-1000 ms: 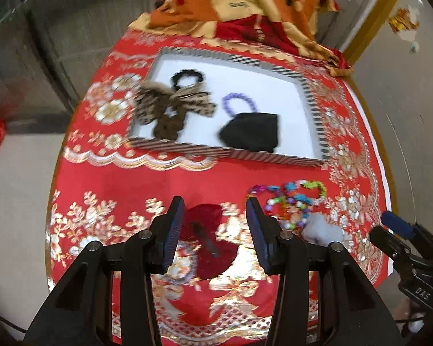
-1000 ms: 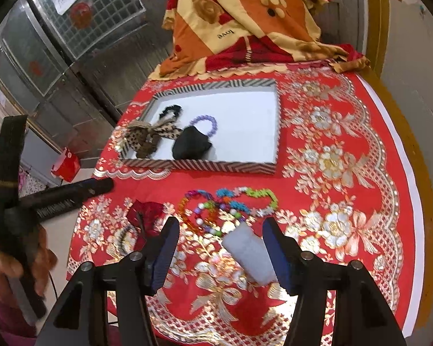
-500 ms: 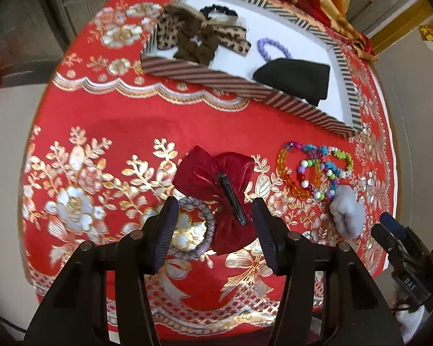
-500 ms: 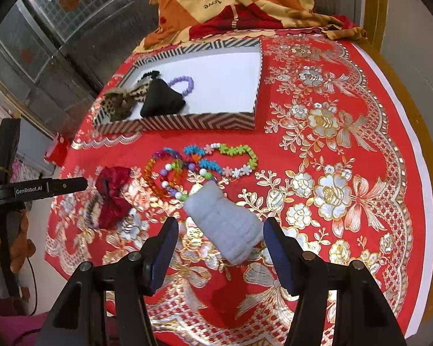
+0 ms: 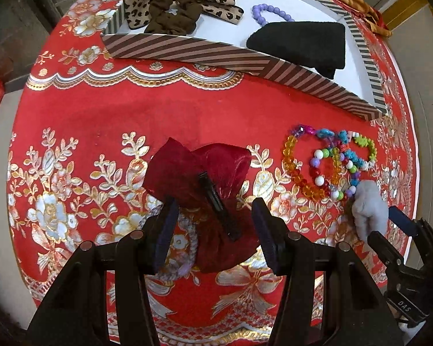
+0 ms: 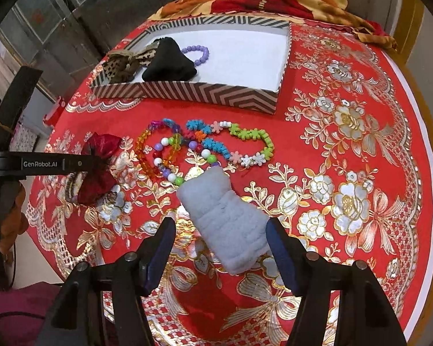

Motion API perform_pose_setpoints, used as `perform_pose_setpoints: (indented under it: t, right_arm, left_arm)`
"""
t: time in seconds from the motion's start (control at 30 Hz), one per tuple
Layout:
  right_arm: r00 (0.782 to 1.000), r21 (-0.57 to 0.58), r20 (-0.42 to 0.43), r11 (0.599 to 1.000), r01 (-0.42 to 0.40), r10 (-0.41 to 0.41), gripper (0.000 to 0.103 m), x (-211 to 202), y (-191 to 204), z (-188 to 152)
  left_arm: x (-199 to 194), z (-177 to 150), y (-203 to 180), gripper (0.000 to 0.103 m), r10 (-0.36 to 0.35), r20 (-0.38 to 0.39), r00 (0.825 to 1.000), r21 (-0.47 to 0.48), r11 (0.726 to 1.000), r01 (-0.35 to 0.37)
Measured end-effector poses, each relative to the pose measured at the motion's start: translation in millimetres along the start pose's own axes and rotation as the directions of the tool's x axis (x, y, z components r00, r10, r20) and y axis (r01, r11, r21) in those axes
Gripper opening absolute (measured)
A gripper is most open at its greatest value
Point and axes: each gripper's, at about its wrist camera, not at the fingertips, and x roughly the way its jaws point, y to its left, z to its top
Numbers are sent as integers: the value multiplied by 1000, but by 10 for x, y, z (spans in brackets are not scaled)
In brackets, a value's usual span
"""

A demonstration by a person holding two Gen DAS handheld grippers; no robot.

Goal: Organize jewelry
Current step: 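Grasp the red satin bow with left gripper while right gripper grasps grey scrunchie, then carry both items over the tray and open both grippers to release them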

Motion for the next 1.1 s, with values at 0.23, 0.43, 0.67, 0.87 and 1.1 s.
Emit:
perform_pose_setpoints:
  t: [0.23, 0.43, 0.67, 0.87, 1.1]
  right_arm:
    - [1000, 15, -15, 1000, -14, 15, 63, 108, -90, 12]
    - [1000, 14, 21, 1000, -20, 19, 35, 109, -144, 25]
    - [995, 4, 82, 999, -50, 49, 15, -233, -121, 135]
    - [984, -9, 166, 998, -58, 59, 15, -578, -34, 305]
    - [966, -5, 252, 998, -63, 62, 15, -897, -19, 639]
  left_arm:
    - [96, 81, -108, 22, 1, -2, 1000, 24, 1000, -1]
    - [-1, 183, -91, 15, -50, 21, 999, 33, 998, 50]
    - [-430, 302, -67, 15, -111, 103, 988, 38, 993, 108]
    - [-790, 416, -124, 15, -133, 186, 974, 67, 990, 122]
    - [-1232, 606, -74, 15, -116, 290, 950, 91, 991, 93]
